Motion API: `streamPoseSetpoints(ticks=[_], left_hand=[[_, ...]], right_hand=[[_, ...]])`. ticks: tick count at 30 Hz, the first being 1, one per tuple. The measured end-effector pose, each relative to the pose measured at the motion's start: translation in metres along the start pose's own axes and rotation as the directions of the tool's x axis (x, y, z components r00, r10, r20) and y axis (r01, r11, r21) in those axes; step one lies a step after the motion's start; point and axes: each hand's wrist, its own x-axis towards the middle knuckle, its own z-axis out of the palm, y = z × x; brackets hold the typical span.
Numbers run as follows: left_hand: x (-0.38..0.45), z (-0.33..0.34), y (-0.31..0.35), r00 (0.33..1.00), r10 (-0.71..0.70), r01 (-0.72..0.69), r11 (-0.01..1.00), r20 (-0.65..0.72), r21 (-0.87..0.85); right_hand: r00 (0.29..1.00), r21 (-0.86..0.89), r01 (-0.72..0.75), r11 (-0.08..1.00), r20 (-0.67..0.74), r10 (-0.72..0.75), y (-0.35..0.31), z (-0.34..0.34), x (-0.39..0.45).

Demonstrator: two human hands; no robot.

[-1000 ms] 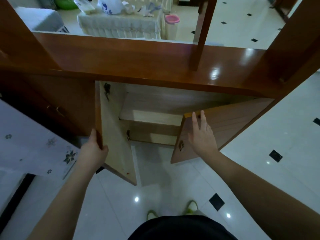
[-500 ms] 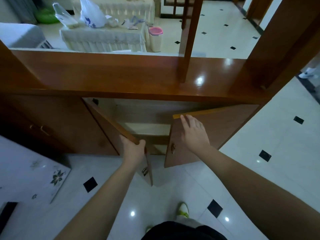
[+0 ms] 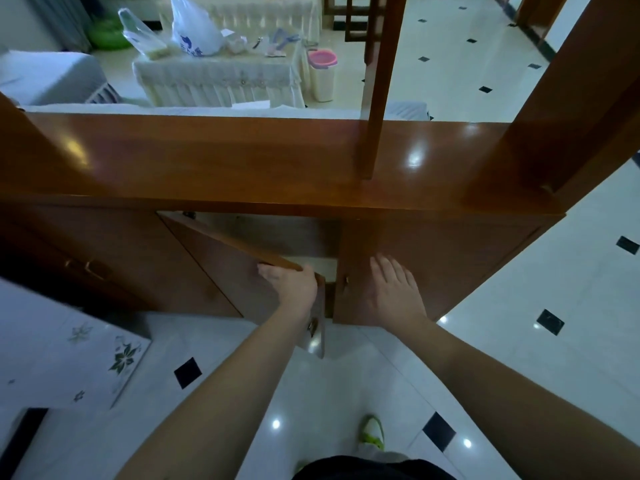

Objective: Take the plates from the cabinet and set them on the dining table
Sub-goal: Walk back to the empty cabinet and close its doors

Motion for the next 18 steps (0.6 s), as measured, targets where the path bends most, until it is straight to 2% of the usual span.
streamPoseSetpoints(ticks=[6, 11, 14, 18], left_hand=[[0.017, 0.019, 0.023, 1.000, -0.016, 0.017, 0.999, 0.020, -0.047], [0.027, 0.031, 0.032, 0.998, 0.018, -0.025, 0.994, 0.067, 0.107], [0.031, 0.030, 0.029, 0.989, 0.029, -0.049, 0.990, 0.146, 0.135], [0.027, 0.017, 0.027, 0.979, -0.017, -0.043, 0.957, 0.204, 0.285]], right_hand=[[0.999, 0.105, -0.019, 0.994, -0.024, 0.021, 0.005, -0.006, 0.017], [1.000, 0.153, -0.012, 0.988, -0.027, 0.016, 0.008, -0.006, 0.017], [0.999, 0.180, -0.036, 0.983, 0.009, 0.035, 0.014, -0.005, 0.014], [0.995, 0.267, -0.071, 0.961, 0.082, 0.051, 0.021, -0.015, 0.011]])
